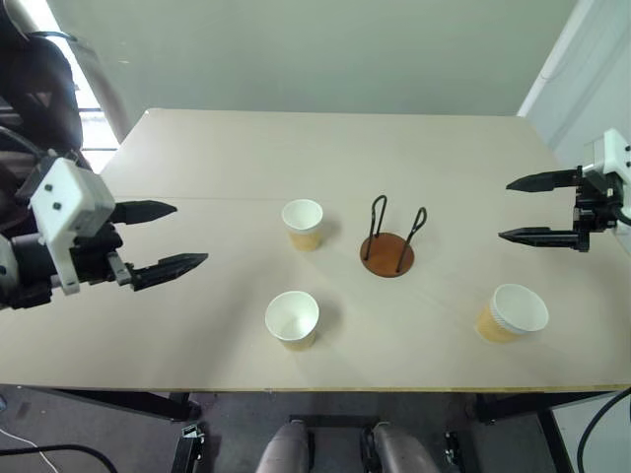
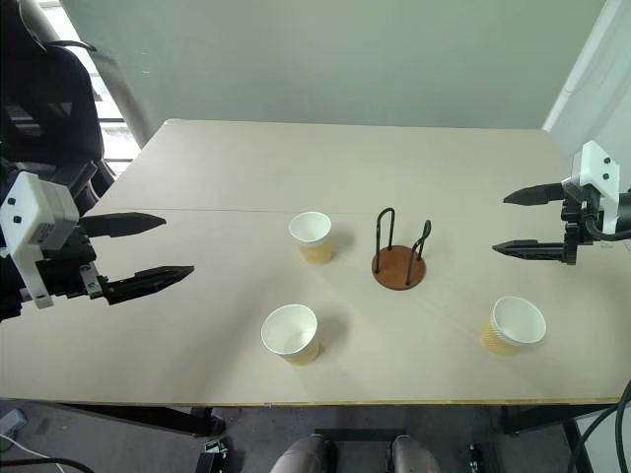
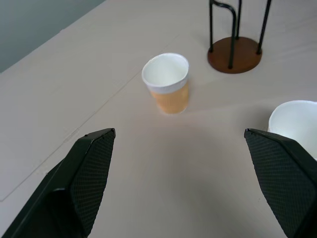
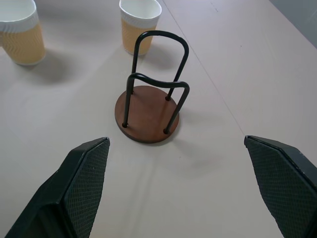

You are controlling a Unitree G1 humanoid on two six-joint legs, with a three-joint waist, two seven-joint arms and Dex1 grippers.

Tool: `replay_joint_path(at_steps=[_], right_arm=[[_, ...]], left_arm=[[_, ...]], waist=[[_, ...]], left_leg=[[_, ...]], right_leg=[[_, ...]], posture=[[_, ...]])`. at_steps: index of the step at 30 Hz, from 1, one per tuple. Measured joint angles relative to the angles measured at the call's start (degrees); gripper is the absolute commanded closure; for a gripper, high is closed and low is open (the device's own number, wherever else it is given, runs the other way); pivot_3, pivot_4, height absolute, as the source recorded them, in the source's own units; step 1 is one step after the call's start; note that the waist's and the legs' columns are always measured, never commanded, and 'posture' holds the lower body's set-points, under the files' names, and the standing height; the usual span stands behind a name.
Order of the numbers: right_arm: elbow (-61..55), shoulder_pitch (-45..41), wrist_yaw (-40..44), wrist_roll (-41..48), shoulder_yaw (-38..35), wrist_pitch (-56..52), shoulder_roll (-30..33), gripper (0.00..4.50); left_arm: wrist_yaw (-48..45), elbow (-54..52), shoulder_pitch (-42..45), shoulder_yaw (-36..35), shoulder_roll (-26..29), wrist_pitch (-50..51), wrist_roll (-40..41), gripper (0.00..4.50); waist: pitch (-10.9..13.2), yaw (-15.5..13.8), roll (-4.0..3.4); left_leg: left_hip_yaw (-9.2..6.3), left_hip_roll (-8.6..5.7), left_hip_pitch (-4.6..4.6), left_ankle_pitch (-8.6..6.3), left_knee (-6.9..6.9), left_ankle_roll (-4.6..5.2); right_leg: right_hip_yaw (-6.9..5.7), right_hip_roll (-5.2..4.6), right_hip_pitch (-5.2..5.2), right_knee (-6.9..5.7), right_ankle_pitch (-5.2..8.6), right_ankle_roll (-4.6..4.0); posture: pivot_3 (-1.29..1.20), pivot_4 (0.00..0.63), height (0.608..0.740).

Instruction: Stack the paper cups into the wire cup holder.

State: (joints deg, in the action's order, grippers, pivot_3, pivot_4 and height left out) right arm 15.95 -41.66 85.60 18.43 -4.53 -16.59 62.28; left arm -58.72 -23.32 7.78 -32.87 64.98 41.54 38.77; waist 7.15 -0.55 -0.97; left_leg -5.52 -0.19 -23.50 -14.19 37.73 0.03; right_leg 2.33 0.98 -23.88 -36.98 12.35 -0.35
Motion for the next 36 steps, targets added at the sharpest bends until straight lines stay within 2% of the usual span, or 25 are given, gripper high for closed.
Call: replay_joint_path(at_steps=[10, 14, 18, 21, 29, 36], right_arm=[[-9.3, 5.6, -5.4, 3.7, -4.4, -7.4, 0.9, 0.00], [-16.9, 9.8, -9.8, 5.6, -4.8, -14.5, 0.6, 0.00], [-30.6, 16.0, -16.1, 8.6, -2.9, -24.9, -1.6, 0.00], [-36.2, 16.2, -22.5, 9.7, -0.8, -32.5, -3.8, 0.00], [-38.7, 12.2, -37.0, 9.3, 5.2, -47.8, -11.0, 0.00], [-34.0, 9.9, -43.8, 6.5, 9.2, -48.7, -18.3, 0.00]], left_arm=[[-1.3, 2.5, 5.7, 6.9, 0.1, -1.8, -0.2, 0.04], [-2.4, 2.4, 8.0, 9.7, 0.1, -2.1, 0.0, 0.04], [-3.7, 2.2, 9.4, 12.2, 0.2, -2.4, 0.2, 0.04], [-3.8, 2.3, 10.0, 13.8, 0.2, -2.7, 0.0, 0.04], [-3.9, 3.1, 10.8, 14.8, 0.2, -3.1, -0.4, 0.04], [-3.5, 2.9, 10.5, 14.6, 0.1, -3.2, -0.4, 0.04]], waist=[[0.0, 0.0, 0.00], [0.0, 0.0, 0.02], [0.0, 0.1, 0.03], [0.0, 0.1, 0.03], [0.0, 0.2, 0.07], [0.0, 0.2, 0.07]], left_leg=[[0.00, 0.01, 0.01, 0.00, -0.03, -0.02], [0.00, 0.01, -0.01, 0.00, -0.02, -0.01], [0.00, 0.04, 0.00, 0.00, -0.03, -0.03], [0.00, 0.04, -0.01, 0.03, 0.03, -0.01], [0.00, 0.05, 0.01, 0.09, 0.08, 0.06], [0.00, 0.06, -0.04, 0.08, 0.04, 0.08]], right_leg=[[0.00, 0.02, 0.00, 0.02, 0.00, 0.00], [0.00, 0.02, 0.00, 0.04, 0.00, 0.01], [0.00, 0.07, 0.01, 0.06, 0.02, 0.04], [0.01, 0.07, 0.00, 0.06, 0.00, 0.09], [0.01, 0.08, 0.01, 0.03, -0.04, 0.14], [0.01, 0.08, -0.08, 0.04, -0.07, 0.19]], posture=[[0.00, 0.150, 0.740], [0.00, 0.150, 0.740], [0.00, 0.150, 0.740], [0.00, 0.150, 0.740], [0.00, 0.150, 0.740], [0.00, 0.150, 0.740]])
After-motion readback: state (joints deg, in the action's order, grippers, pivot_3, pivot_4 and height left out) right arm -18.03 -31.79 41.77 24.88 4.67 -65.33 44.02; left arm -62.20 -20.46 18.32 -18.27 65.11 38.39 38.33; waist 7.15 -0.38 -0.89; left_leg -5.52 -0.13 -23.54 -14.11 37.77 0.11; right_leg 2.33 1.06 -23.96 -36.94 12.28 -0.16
